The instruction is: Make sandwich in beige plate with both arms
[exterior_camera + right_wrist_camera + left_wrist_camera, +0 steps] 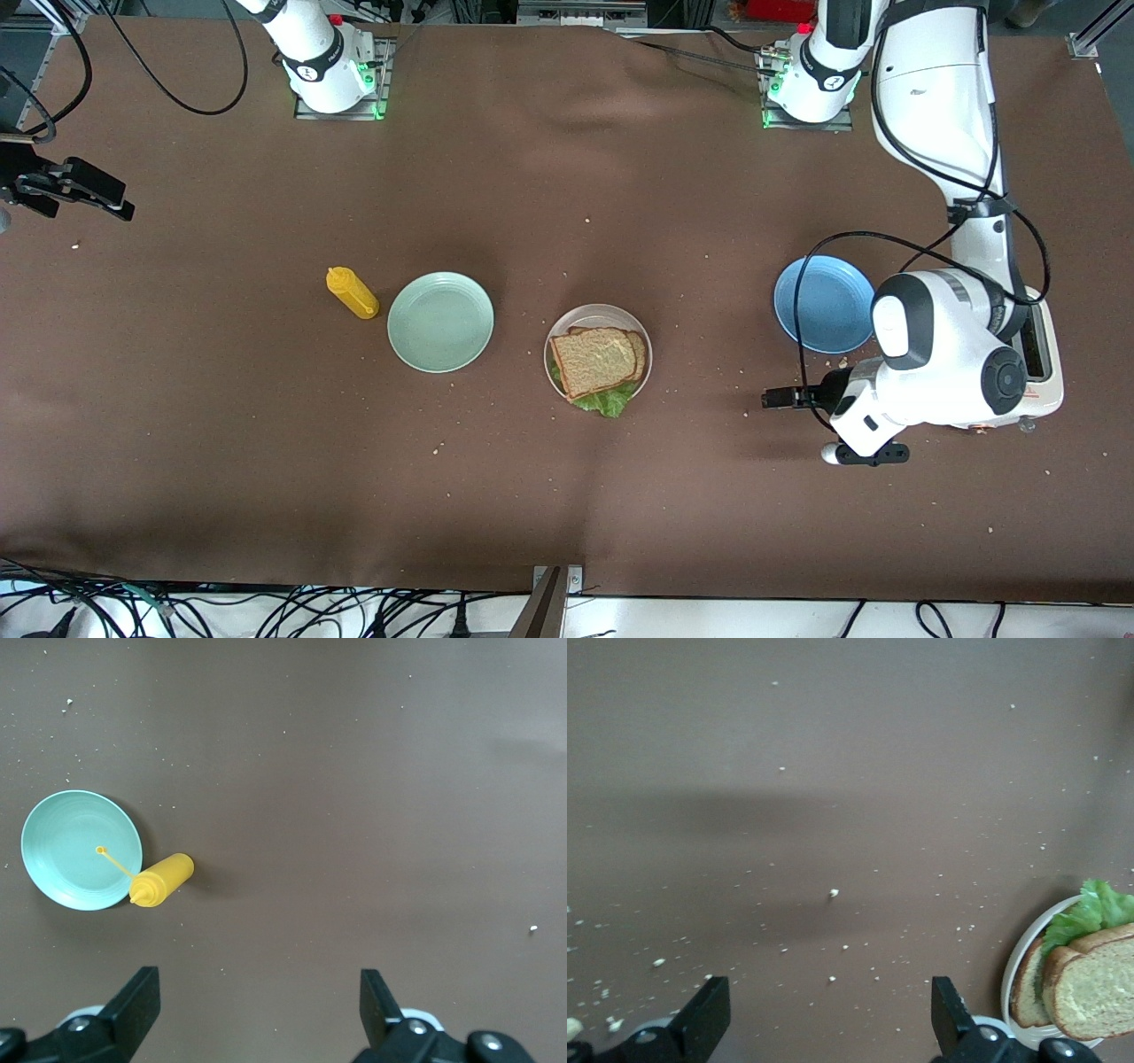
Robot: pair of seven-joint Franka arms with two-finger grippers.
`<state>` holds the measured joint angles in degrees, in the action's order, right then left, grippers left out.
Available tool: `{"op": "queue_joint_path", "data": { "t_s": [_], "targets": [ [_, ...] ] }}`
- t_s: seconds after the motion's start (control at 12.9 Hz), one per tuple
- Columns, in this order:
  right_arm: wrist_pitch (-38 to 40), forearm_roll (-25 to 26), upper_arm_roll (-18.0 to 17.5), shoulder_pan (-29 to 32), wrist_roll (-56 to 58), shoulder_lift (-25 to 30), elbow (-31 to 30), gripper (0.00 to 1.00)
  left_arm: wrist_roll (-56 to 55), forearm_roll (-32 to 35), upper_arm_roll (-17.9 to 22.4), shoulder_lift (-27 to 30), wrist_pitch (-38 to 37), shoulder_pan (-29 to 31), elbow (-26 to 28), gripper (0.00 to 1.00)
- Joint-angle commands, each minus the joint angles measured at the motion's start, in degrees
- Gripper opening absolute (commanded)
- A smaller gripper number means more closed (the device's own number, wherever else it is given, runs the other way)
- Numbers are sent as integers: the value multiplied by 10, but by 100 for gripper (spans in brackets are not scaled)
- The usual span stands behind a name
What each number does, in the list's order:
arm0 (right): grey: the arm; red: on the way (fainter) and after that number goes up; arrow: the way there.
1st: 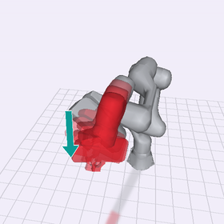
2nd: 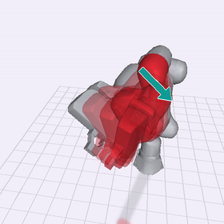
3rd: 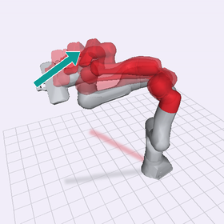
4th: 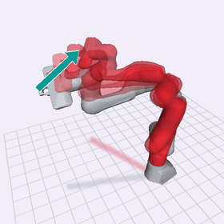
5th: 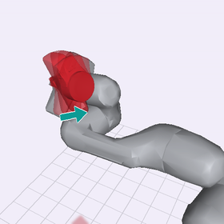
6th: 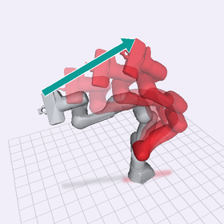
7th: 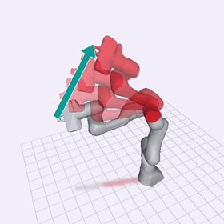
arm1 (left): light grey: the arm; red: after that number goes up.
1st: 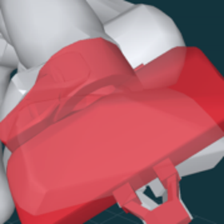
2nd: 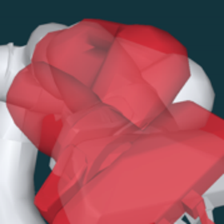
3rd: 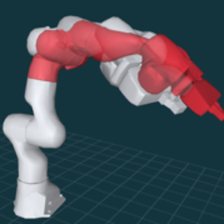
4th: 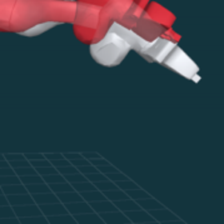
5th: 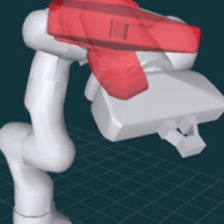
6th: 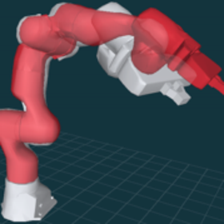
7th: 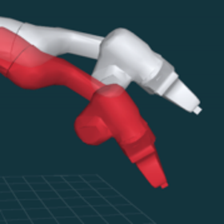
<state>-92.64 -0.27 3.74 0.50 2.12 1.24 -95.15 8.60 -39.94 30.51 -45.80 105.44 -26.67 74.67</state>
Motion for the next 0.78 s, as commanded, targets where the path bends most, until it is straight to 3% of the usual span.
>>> {"op": "queue_joint_path", "data": {
  "t_s": [0.0, 0.39, 0.7],
  "targets": [
    [12, -10, 0, -1, -6, -3, 12, 100, -2, 56, 8, 23, -14, -1, 3, 100],
    [11, -6, -14, -3, -4, 0, 12, 100, 1, 147, 50, 54, -59, 4, 3, 100],
    [11, -8, -15, -3, -4, -1, 12, 100, 27, 212, 60, 115, -149, 11, 2, 100]
  ]
}}
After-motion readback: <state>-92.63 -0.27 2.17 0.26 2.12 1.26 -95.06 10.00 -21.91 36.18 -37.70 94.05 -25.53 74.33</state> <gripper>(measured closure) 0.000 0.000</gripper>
